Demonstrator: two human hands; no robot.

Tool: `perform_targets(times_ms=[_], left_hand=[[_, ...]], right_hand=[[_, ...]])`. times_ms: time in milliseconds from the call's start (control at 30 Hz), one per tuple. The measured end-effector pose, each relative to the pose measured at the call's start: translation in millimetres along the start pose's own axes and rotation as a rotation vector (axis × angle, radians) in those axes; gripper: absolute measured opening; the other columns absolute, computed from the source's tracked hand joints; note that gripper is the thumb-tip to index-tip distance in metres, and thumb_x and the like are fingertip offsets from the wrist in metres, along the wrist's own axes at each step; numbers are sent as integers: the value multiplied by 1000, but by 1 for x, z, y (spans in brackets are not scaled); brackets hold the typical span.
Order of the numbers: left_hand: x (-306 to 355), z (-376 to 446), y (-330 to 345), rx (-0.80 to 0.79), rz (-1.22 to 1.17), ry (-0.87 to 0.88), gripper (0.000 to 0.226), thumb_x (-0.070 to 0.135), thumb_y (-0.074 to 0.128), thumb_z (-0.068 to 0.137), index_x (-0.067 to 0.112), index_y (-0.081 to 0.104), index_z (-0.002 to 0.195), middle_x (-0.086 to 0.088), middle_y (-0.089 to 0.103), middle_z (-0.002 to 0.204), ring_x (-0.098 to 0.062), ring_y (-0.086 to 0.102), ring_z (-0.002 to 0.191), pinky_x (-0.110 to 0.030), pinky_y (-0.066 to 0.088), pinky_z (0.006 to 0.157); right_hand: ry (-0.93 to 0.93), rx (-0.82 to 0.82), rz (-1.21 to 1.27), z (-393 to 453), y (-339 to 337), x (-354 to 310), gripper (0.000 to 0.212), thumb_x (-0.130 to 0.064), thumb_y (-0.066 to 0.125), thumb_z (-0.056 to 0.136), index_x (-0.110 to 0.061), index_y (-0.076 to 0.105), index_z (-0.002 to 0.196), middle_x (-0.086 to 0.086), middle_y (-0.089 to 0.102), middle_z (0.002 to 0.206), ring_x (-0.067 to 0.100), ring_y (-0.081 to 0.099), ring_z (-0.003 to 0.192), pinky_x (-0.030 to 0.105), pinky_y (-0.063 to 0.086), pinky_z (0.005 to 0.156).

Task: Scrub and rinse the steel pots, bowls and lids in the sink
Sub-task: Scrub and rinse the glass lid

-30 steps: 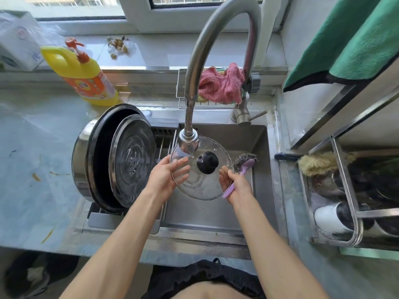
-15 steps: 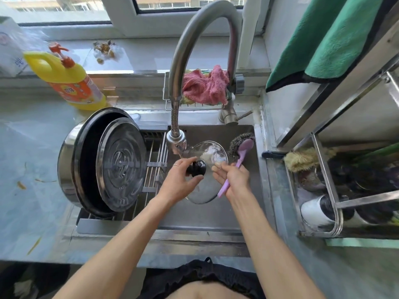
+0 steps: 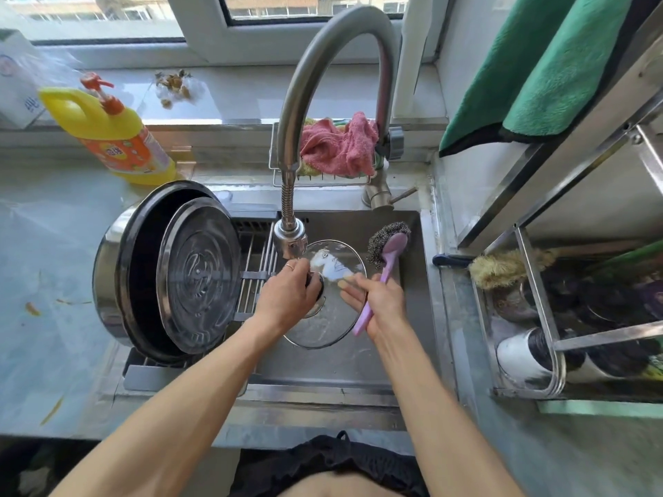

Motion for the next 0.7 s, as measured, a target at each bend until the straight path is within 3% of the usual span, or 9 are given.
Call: perform_targets(times_ms=[133, 267, 333, 400, 500, 567, 633, 700], left_hand=[[1, 3, -7, 71, -215, -219, 34, 46, 65, 92, 27, 49, 69, 7, 58, 67, -22, 58, 69, -33, 38, 62], [-7, 3, -9, -58, -451, -219, 32, 49, 84, 76, 26, 68, 90, 12, 68, 81, -2, 64, 77, -16, 47, 69], [-18, -1, -11, -66, -538, -226, 33, 46, 83, 79, 23, 69, 98, 10, 67, 87, -5, 63, 82, -17, 48, 74], [-29, -4, -11, 37, -523, -243, 29, 45, 74, 88, 21, 70, 104, 6, 63, 98, -10, 61, 92, -18, 44, 80], [-39, -8, -5, 19, -577, -462, 41, 40, 64, 97, 13, 59, 128, -5, 57, 125, -14, 57, 110, -24, 43, 95], [-38, -13, 0, -100, -963, -668, 30, 32, 60, 102, 6, 59, 117, -19, 67, 122, -19, 71, 88, -28, 58, 76], [-32, -18, -2, -152, -1411, -805, 17, 22, 54, 104, 6, 61, 103, -15, 74, 110, -21, 76, 73, -29, 60, 58], [-32, -18, -6, -79, -1550, -805, 13, 17, 51, 104, 7, 60, 101, -13, 76, 102, -23, 77, 73, -31, 61, 57]], right_hand=[[-38, -4, 15, 0, 3, -1, 30, 10, 56, 92, -14, 40, 82, 22, 70, 91, 31, 73, 74, 37, 61, 63], [-8, -4, 89, 3, -6, -3, 25, 6, 53, 96, -14, 40, 88, 22, 73, 87, 31, 73, 72, 34, 59, 57], [4, -10, 112, 4, -8, -2, 23, 4, 52, 97, -14, 41, 88, 19, 74, 87, 29, 74, 72, 34, 59, 58], [9, 0, 135, 8, -10, -2, 20, 3, 51, 98, -13, 42, 92, 18, 74, 85, 28, 74, 70, 34, 59, 57], [15, 10, 179, 12, -16, -2, 17, 2, 52, 98, -11, 43, 92, 18, 74, 87, 27, 74, 71, 34, 60, 58], [18, 0, 182, 12, -16, -2, 14, 1, 51, 99, -10, 46, 92, 19, 73, 88, 26, 74, 71, 33, 61, 60], [7, 7, 50, 15, -16, -2, 12, 0, 50, 100, -9, 47, 92, 18, 71, 87, 24, 73, 68, 32, 60, 59], [-51, 68, -400, 18, -22, -2, 18, -3, 50, 99, -14, 46, 86, 15, 68, 90, 22, 71, 66, 34, 60, 57]])
Point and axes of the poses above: each hand's wrist, its own z-axis towards the middle knuckle, its own y-axis out of the palm, x = y × z, the point moved 3 cm from there along z, towards the middle knuckle
